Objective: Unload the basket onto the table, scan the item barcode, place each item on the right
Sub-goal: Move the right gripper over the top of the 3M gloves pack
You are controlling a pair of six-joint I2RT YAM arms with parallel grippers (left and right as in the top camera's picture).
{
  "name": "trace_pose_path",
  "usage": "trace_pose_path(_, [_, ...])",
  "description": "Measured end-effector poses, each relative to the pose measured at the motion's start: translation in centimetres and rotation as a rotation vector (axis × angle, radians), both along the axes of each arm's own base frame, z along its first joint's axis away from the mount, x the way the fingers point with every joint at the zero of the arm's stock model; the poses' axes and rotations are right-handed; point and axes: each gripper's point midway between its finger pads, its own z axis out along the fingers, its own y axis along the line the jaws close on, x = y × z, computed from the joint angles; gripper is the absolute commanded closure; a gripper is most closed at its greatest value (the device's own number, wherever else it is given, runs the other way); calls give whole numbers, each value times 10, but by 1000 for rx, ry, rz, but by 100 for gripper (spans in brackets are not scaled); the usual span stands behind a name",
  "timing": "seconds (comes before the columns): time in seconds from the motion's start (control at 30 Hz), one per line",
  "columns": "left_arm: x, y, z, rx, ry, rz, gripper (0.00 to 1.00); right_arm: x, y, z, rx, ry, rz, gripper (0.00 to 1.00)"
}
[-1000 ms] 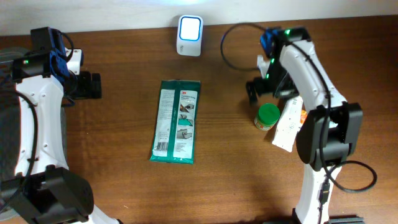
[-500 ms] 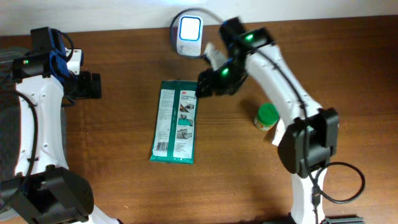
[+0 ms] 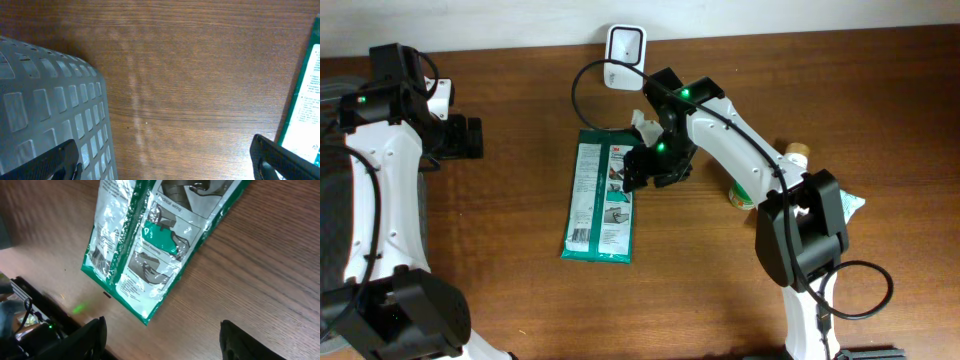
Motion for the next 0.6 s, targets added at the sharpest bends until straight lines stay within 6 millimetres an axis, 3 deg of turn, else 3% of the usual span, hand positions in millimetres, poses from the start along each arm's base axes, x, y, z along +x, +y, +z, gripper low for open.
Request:
trace_pose_path(0.33, [0,0,0,0,0,0,1,3,-51,0,-39,78,-67,31])
trace_pose_path(0.6, [0,0,0,0,0,0,1,-2,-58,0,-39,87,-28,30])
